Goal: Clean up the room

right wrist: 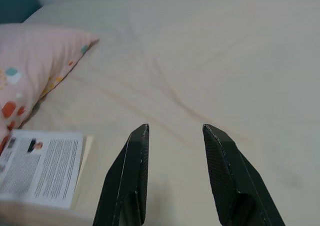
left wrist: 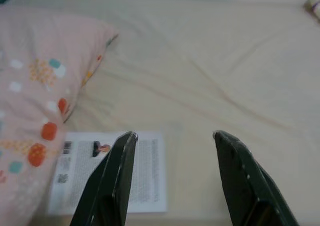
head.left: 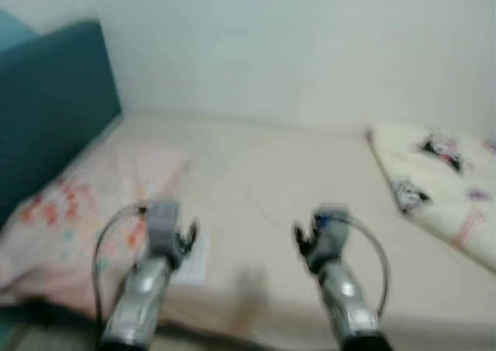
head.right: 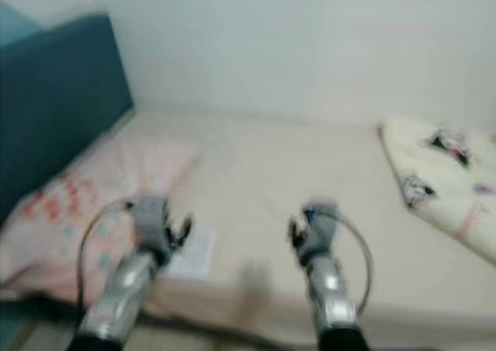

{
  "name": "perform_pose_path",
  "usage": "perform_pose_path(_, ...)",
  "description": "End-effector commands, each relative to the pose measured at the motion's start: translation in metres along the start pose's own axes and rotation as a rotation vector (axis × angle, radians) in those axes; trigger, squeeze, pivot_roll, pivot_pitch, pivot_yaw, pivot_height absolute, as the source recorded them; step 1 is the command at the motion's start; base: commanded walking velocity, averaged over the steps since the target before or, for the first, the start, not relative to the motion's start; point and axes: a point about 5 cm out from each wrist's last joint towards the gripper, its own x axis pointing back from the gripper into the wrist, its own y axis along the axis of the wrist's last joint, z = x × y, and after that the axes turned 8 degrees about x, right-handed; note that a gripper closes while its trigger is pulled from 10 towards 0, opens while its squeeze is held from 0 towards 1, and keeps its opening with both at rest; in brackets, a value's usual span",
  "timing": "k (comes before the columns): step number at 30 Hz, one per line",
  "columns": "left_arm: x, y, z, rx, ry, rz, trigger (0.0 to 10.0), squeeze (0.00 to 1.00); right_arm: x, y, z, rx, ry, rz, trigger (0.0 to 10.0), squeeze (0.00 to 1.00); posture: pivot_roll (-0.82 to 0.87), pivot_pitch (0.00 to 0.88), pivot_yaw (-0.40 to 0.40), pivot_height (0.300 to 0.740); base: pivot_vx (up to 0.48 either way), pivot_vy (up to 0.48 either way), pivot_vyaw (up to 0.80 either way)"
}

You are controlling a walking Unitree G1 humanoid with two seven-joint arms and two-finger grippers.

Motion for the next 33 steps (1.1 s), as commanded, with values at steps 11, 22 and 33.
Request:
perform_pose_path(11, -0.0007, -0.0006, -0.0056, -0.006, -0.024, 0.010, 10.0, 0.00, 0.0018, 0.0003, -0.0080, -0.010, -0.027, 0.001, 10.0, 0.00, 0.02, 0.000, -0.055, 0.740, 0.000, -0.438, 0.00)
perform_pose_path(22, 0.0006, -0.0019, -0.0066, -0.008, -0.029, 0.017, 10.0, 0.00, 0.0028, 0.0021, -0.0066, -0.012, -0.017, -0.010, 10.0, 0.00, 0.02, 0.001, -0.056, 0.740, 0.000, -0.437, 0.11)
perform_pose_path(33, 0.0020, -0.0033, -0.0059, -0.013, -0.031, 0.024, 10.0, 0.00, 0.0037, 0.0006, -0.0089, -0.027, -0.039, -0.001, 10.0, 0.00, 0.02, 0.009, -0.054, 0.740, 0.000, -0.437, 0.29)
